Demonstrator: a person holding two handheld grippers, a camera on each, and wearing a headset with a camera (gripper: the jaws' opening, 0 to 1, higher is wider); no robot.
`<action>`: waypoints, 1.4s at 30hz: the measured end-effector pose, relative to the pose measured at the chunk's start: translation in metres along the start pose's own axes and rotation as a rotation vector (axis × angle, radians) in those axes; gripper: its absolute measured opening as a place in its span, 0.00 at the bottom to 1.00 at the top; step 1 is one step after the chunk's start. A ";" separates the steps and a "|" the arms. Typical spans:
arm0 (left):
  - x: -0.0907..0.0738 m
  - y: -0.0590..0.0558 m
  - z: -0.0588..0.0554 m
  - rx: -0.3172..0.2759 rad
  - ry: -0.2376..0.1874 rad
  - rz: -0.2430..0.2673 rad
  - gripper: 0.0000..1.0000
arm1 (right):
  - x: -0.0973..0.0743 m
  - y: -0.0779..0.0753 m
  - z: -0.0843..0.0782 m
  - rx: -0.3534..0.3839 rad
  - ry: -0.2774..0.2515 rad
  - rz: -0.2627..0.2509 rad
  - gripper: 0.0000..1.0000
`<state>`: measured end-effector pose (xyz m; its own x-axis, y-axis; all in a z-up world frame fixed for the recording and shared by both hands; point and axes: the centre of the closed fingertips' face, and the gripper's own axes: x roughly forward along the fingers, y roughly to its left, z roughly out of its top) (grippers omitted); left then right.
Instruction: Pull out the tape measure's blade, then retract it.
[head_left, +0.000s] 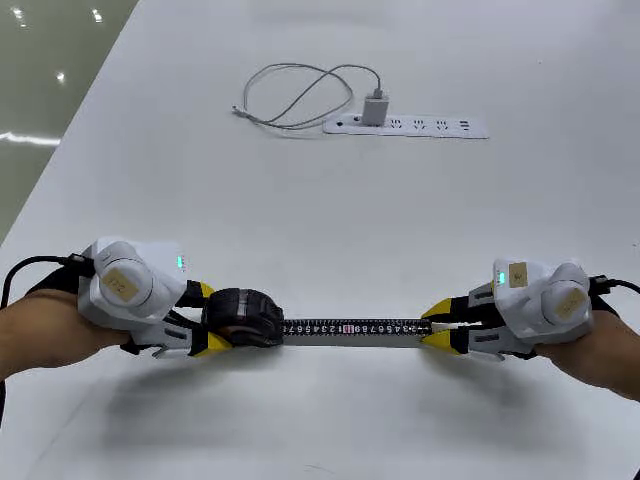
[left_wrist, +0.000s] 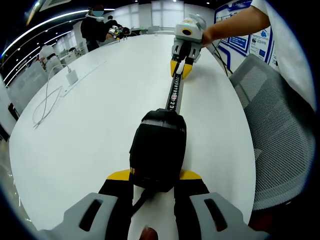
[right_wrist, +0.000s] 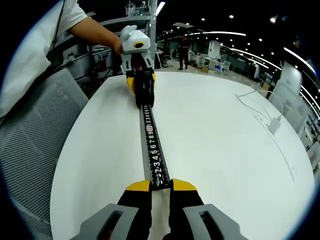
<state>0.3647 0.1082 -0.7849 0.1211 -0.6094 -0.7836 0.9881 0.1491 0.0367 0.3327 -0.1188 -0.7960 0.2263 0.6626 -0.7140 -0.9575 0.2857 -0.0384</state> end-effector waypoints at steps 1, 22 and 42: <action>0.000 0.000 0.000 0.001 0.000 0.000 0.26 | -0.001 0.000 -0.001 0.000 0.001 0.000 0.08; 0.000 0.000 0.001 0.005 0.004 -0.001 0.26 | -0.019 -0.004 -0.024 0.009 0.040 -0.013 0.08; 0.001 0.000 0.001 0.008 0.008 -0.001 0.26 | -0.035 -0.005 -0.039 0.020 0.081 -0.022 0.08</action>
<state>0.3647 0.1072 -0.7850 0.1197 -0.6029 -0.7888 0.9889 0.1427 0.0410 0.3224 -0.1703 -0.7981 0.2318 0.5982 -0.7671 -0.9485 0.3140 -0.0418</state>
